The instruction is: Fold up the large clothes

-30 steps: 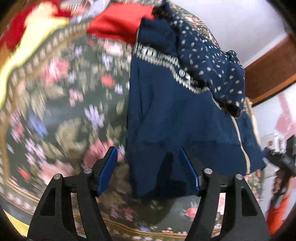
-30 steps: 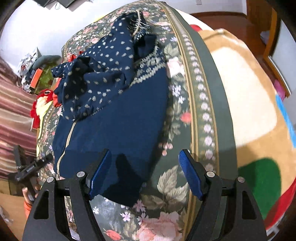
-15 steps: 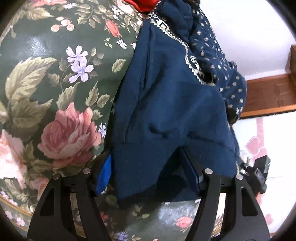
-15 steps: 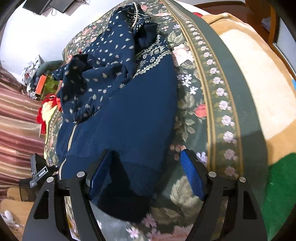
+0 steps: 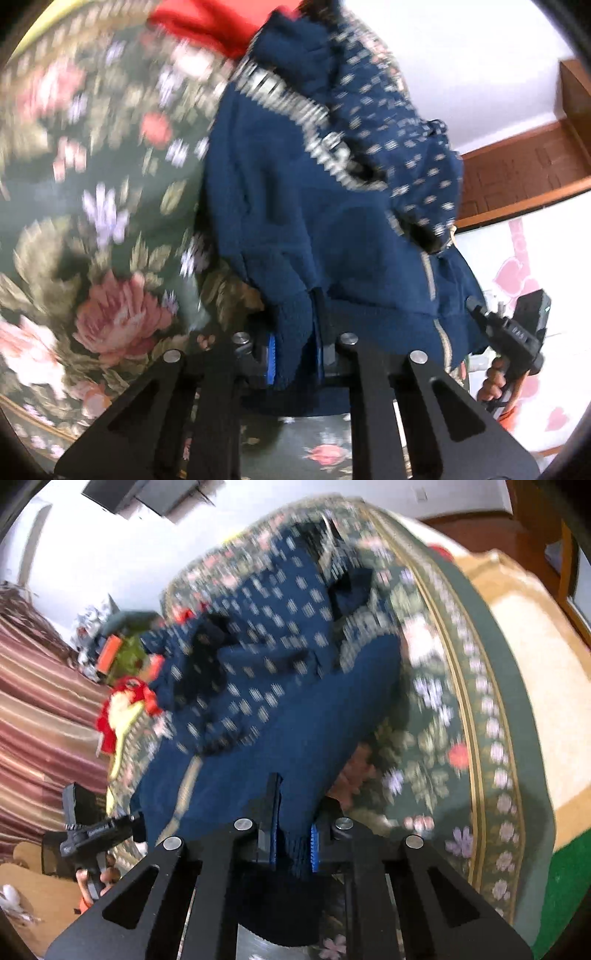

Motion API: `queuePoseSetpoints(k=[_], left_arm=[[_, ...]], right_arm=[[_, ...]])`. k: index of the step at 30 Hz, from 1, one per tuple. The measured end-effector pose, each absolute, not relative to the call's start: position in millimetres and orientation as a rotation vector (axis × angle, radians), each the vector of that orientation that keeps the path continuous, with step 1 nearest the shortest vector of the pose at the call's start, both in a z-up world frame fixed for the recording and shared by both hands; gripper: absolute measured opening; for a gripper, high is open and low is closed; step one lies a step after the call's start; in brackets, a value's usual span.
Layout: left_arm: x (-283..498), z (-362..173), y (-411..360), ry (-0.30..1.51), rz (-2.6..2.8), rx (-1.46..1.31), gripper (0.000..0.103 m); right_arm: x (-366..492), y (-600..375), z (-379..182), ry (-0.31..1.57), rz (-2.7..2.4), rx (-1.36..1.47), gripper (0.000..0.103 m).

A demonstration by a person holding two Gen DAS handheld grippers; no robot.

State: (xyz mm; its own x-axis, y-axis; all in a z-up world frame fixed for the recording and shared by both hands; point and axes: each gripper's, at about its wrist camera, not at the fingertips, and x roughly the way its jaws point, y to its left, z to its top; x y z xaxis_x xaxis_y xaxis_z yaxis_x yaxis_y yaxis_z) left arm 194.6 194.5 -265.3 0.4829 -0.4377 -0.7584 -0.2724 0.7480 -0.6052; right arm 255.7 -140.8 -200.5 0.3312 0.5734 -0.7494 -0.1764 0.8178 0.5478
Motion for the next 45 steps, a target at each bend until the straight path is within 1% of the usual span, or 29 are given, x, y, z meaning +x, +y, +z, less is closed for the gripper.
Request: queuePoseSetpoints(k=[5, 10, 13, 16, 20, 25, 29, 31, 32, 34, 38, 40, 41, 42, 43, 44, 45], left_arm=[[206, -207, 202, 0.948, -0.142, -0.715, 0.013], [229, -147, 214, 0.797, -0.119, -0.660, 0.012], [250, -127, 226, 0.736, -0.073, -0.653, 0.012], [270, -121, 240, 0.698, -0.037, -0.658, 0.012], [318, -125, 246, 0.702, 0.015, -0.674, 0.012], [379, -149, 249, 0.752, 0.107, -0.583, 0.012], [410, -169, 252, 0.791, 0.149, -0.516, 0.012], [430, -186, 255, 0.830, 0.174, -0.491, 0.014], [436, -192, 255, 0.843, 0.188, -0.473, 0.017], [448, -208, 256, 0.872, 0.221, -0.408, 0.019], [459, -229, 256, 0.916, 0.211, -0.354, 0.022], [460, -235, 255, 0.944, 0.189, -0.342, 0.023], [460, -237, 254, 0.956, 0.167, -0.333, 0.026], [459, -237, 252, 0.967, 0.146, -0.316, 0.030], [457, -237, 249, 0.987, 0.126, -0.292, 0.032], [456, -236, 248, 1.000, 0.114, -0.280, 0.039], [453, -233, 246, 1.017, 0.101, -0.271, 0.049]], right_arm=[[271, -140, -162, 1.023, 0.544, 0.428, 0.010], [300, -143, -136, 0.936, 0.540, 0.480, 0.010], [321, -148, -124, 0.894, 0.526, 0.516, 0.010], [347, -150, -113, 0.844, 0.487, 0.516, 0.008], [385, -140, -117, 0.845, 0.426, 0.472, 0.008], [433, -126, -135, 0.863, 0.389, 0.419, 0.007], [467, -122, -158, 0.897, 0.371, 0.398, 0.007], [481, -118, -174, 0.926, 0.356, 0.372, 0.008], [485, -116, -182, 0.942, 0.352, 0.357, 0.008], [493, -114, -197, 0.970, 0.350, 0.336, 0.008], [504, -118, -220, 1.034, 0.371, 0.313, 0.010], [506, -124, -225, 1.060, 0.382, 0.342, 0.014], [504, -128, -223, 1.065, 0.382, 0.352, 0.016], [504, -130, -222, 1.074, 0.380, 0.353, 0.021], [502, -135, -218, 1.096, 0.370, 0.351, 0.030], [500, -139, -214, 1.109, 0.337, 0.338, 0.038], [499, -143, -211, 1.113, 0.291, 0.317, 0.060]])
